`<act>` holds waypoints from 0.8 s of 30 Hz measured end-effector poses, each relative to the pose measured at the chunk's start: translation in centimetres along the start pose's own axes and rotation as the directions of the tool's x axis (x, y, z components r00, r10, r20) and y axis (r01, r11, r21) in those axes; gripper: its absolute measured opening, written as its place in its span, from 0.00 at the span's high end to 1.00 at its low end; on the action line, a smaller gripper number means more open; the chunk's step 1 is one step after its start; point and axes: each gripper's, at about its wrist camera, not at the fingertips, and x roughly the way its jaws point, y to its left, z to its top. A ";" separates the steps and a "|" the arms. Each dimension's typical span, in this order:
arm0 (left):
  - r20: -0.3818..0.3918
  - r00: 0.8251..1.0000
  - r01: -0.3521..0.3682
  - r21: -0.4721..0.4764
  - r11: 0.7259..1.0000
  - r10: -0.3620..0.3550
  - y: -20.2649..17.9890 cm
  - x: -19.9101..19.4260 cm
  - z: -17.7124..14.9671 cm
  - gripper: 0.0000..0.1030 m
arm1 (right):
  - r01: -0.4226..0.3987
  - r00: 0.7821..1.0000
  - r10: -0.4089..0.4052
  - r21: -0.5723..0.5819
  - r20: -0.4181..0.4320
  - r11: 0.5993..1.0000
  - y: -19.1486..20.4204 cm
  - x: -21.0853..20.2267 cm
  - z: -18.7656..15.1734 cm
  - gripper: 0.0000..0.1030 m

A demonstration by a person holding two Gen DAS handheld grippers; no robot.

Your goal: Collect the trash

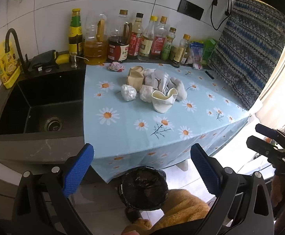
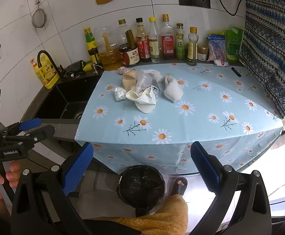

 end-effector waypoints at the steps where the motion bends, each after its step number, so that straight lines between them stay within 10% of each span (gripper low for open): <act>1: 0.000 1.000 -0.007 -0.002 1.000 0.007 0.0 0.2 0.1 0.07 | 0.002 1.000 -0.002 0.001 -0.008 1.000 -0.2 0.4 0.1 0.05; 24: -0.104 0.983 0.135 -0.152 0.979 -0.152 -2.1 10.8 4.4 0.07 | -0.048 0.993 0.044 -0.037 -0.106 0.998 -9.6 13.5 8.8 0.05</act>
